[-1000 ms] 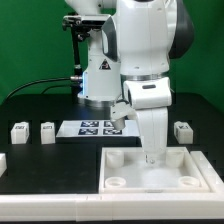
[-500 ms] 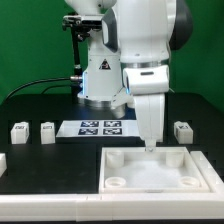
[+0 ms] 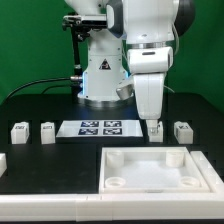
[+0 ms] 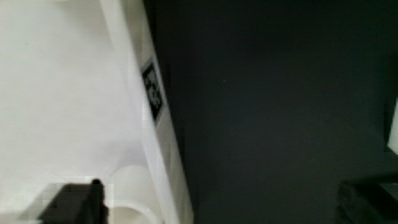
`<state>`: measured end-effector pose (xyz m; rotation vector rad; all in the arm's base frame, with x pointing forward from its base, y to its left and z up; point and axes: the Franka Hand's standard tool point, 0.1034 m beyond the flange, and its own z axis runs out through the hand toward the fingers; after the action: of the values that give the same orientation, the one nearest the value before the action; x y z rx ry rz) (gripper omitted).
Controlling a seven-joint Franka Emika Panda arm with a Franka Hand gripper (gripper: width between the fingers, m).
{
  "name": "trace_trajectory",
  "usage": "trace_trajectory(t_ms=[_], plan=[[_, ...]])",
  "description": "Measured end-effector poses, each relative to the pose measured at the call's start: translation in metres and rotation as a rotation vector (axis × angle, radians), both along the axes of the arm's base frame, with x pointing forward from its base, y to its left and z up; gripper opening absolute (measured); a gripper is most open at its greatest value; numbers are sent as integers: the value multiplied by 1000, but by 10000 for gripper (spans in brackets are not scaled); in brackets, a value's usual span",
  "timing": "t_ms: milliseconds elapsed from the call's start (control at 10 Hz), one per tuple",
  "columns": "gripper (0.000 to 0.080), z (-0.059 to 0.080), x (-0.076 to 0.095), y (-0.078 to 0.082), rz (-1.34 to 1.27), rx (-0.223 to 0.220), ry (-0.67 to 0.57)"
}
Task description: Assemble one leg
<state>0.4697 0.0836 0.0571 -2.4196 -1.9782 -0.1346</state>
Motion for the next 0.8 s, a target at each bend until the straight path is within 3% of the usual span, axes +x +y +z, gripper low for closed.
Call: trace_trajectory(t_ms=[300,400,800], plan=[[649,-1,-1,1,-340,29,15],[649,-5,-11,3,-556,63,19],[649,-7,-22,48,-1143,120,96]])
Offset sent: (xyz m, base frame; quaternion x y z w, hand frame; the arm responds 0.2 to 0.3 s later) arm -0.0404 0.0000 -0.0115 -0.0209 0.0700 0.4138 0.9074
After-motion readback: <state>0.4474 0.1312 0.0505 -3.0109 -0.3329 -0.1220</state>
